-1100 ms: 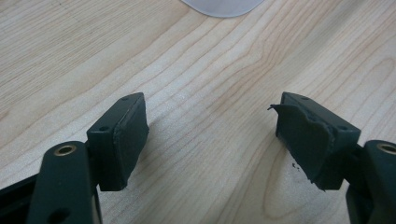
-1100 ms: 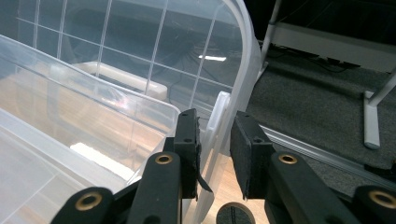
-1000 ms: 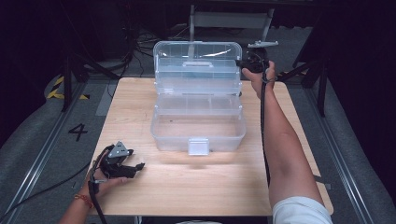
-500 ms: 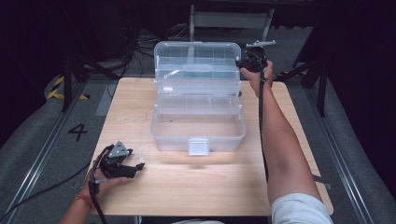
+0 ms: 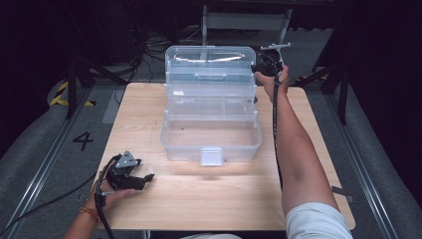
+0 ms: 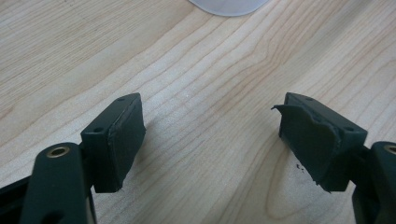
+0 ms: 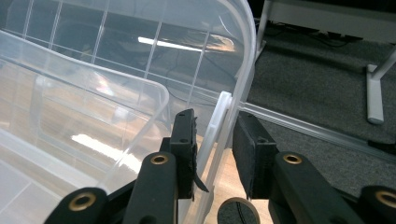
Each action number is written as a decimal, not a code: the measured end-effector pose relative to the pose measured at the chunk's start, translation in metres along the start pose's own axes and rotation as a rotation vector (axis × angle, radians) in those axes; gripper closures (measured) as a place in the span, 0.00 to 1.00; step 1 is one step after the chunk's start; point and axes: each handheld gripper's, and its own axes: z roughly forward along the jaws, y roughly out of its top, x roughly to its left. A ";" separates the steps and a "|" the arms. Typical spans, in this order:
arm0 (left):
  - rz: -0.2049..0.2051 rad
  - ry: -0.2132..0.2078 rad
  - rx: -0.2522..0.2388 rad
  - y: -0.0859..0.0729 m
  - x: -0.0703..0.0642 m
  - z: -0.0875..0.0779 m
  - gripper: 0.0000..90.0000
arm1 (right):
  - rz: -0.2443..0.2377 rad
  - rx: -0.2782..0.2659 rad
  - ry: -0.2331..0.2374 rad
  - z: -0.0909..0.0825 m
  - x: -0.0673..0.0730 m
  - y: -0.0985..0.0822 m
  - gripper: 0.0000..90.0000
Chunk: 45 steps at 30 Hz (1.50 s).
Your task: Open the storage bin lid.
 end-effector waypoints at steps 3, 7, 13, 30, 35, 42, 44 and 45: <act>0.003 0.001 0.001 0.000 0.000 0.000 0.25 | 0.013 0.002 0.002 0.001 -0.001 -0.001 0.79; -0.004 0.005 0.001 0.000 0.000 0.000 0.24 | 0.002 0.016 -0.004 0.003 -0.001 -0.002 0.77; -0.005 0.006 0.002 0.000 0.000 0.000 0.24 | 0.015 0.018 -0.005 0.007 -0.003 -0.003 0.76; -0.006 0.010 0.004 0.000 0.000 0.000 0.24 | -0.023 0.038 -0.046 0.011 -0.004 -0.009 0.70; -0.010 0.006 0.006 0.000 0.000 0.000 0.24 | -0.042 0.035 -0.063 0.005 -0.003 -0.008 0.68; -0.008 0.005 0.009 0.000 0.000 0.000 0.24 | -0.060 0.004 -0.052 -0.014 -0.003 -0.008 0.65; -0.005 0.006 0.011 0.000 0.000 0.000 0.24 | -0.070 -0.010 -0.049 -0.020 -0.002 -0.008 0.65; -0.005 0.006 0.011 0.000 0.000 0.000 0.24 | -0.072 -0.013 -0.045 -0.024 -0.001 -0.009 0.64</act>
